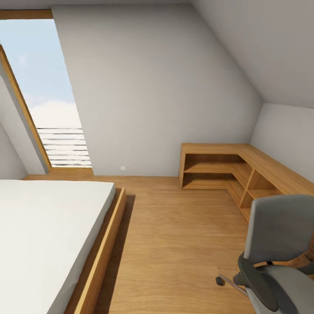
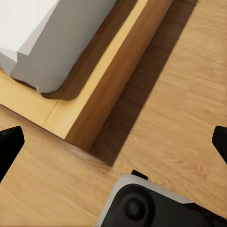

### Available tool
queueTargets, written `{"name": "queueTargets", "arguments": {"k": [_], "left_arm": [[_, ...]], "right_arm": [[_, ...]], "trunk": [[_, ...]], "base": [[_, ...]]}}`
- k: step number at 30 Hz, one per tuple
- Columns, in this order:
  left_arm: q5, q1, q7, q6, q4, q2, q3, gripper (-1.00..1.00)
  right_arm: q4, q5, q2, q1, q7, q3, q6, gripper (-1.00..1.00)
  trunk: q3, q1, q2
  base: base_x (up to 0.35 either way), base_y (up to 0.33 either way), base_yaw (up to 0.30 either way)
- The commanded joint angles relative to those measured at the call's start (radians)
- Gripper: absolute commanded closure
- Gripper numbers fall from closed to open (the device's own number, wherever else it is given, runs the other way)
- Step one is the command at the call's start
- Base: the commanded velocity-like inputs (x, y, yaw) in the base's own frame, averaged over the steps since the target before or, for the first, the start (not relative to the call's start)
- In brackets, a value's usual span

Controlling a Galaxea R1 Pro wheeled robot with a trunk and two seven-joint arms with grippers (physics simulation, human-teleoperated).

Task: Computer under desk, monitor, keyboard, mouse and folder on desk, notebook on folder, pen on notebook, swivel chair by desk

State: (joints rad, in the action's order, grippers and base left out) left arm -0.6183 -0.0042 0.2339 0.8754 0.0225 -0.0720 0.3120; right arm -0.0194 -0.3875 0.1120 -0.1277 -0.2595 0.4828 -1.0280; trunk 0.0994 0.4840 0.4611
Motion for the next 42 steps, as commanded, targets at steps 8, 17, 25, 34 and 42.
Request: {"name": "queueTargets", "arguments": {"k": [8, 17, 25, 34, 42], "left_arm": [[-0.003, 0.0, 0.007, 0.002, 0.0, 0.0, 0.009, -1.0], [-0.003, 0.0, 0.007, 0.001, 0.0, 0.0, 0.009, -1.0], [-0.003, 0.0, 0.007, -0.004, 0.0, 0.0, 0.009, -1.0], [-0.003, 0.0, 0.007, -0.001, 0.0, 0.0, 0.009, -1.0], [-0.002, 0.0, 0.007, -0.001, 0.0, 0.0, 0.01, -1.0]], "right_arm": [[-0.002, -0.002, -0.001, -0.001, -0.003, 0.009, -0.003, -1.0], [-0.002, -0.002, -0.002, -0.001, -0.002, 0.01, -0.003, -1.0], [-0.002, 0.0, -0.003, -0.001, -0.001, 0.011, 0.013, -1.0], [-0.002, 0.001, -0.003, -0.001, -0.001, 0.012, 0.026, -1.0], [-0.002, 0.001, -0.004, -0.001, -0.001, 0.012, 0.027, -1.0]], "trunk": [[0.002, 0.001, 0.002], [0.002, 0.001, 0.002], [0.002, 0.001, 0.002], [0.002, 0.001, 0.002], [0.002, 0.001, 0.002]], "base": [[0.104, 0.0, -0.102], [0.301, 0.0, -0.145], [0.324, 0.0, -0.013], [0.325, 0.061, -0.001], [0.321, 0.105, 0.0]]}}
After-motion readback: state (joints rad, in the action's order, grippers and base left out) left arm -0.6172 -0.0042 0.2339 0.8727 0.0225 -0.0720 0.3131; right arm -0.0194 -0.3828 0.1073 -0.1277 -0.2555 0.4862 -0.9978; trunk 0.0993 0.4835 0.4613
